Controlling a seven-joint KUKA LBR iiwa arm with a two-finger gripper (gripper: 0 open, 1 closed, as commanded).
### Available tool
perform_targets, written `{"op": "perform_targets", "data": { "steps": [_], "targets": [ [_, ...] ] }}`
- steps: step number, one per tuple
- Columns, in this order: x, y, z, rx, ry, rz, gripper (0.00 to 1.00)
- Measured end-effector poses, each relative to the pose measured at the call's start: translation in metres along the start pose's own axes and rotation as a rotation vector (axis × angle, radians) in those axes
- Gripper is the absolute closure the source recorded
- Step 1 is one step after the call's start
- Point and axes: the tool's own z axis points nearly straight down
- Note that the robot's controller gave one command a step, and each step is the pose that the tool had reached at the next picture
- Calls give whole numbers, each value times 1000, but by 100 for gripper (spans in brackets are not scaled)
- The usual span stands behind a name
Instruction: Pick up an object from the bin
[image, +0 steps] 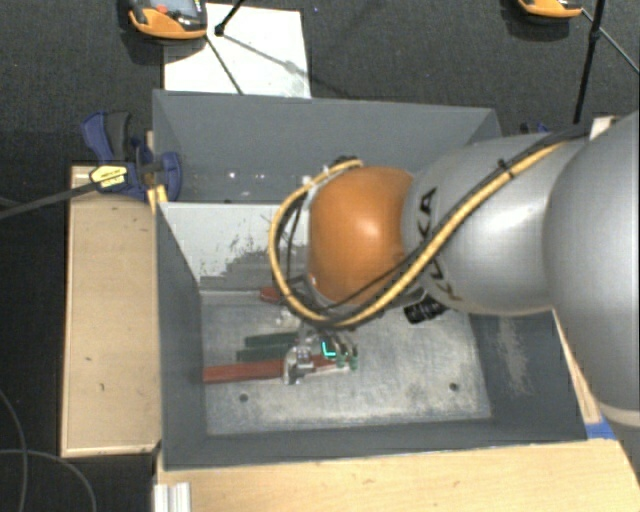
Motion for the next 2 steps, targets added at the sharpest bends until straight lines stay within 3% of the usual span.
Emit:
{"op": "perform_targets", "data": {
  "steps": [1, 2],
  "targets": [
    [-2, -1, -4, -1, -8, 5, 0],
    [-20, 8, 83, 1, -7, -57, 100]
  ]
}}
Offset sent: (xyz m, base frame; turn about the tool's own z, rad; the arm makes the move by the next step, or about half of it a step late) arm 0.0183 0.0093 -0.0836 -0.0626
